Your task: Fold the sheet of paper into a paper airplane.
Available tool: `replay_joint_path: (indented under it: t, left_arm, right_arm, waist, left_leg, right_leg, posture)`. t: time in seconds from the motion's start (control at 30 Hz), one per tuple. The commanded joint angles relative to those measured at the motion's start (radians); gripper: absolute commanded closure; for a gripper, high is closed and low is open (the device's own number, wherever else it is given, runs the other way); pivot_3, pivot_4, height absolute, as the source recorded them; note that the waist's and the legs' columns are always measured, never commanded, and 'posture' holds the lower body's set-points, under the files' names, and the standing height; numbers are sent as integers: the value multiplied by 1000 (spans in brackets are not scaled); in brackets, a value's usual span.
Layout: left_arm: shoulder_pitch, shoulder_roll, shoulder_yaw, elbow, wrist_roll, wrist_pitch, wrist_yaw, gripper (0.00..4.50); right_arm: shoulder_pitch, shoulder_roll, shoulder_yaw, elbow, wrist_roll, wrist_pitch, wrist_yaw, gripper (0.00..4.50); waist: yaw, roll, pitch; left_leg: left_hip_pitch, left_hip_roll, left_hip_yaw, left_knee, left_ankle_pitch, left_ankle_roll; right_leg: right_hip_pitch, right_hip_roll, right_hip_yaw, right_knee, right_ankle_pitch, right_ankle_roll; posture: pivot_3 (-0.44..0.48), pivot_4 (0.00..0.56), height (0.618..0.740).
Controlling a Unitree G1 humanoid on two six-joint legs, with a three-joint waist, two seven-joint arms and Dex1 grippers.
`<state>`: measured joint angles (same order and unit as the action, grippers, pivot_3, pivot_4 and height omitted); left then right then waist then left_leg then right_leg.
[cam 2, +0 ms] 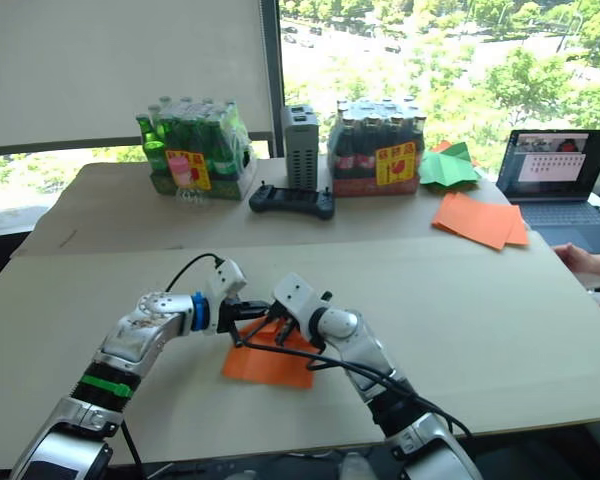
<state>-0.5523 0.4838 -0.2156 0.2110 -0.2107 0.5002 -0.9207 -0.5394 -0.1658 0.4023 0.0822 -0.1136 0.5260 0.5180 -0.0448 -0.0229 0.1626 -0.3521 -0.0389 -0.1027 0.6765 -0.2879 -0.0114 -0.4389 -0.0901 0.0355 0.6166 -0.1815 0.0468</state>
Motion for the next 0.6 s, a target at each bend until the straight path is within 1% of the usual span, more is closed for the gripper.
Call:
replay_joint_path:
  t: [0.03,0.23,0.33,0.6]
  left_arm:
    - [2,-1,-16,3,21,-22,-17,4494]
    - [16,2,-46,30,68,-35,-23,4494]
    - [38,18,-58,19,87,-35,-31,4494]
    - [89,47,-30,-40,69,-7,-35,4494]
  right_arm:
    - [16,0,6,-12,-6,32,1,4500]
    - [18,0,7,-28,-6,47,1,4500]
    - [17,-1,9,-30,-8,51,2,4500]
    - [15,-1,10,-23,-9,48,2,4500]
  waist:
    - [0,0,0]
    - [0,0,0]
    - [0,0,0]
    - [0,0,0]
  left_leg:
    - [0,0,0,0,0,0]
    - [0,0,0,0,0,0]
    - [0,0,0,0,0,0]
    - [1,0,0,0,0,0]
  right_leg:
    - [0,0,0,0,0,0]
    - [0,0,0,0,0,0]
    - [0,0,0,0,0,0]
    - [1,0,0,2,0,0]
  posture:
    - [0,150,723]
    - [0,150,723]
    - [0,150,723]
    - [0,150,723]
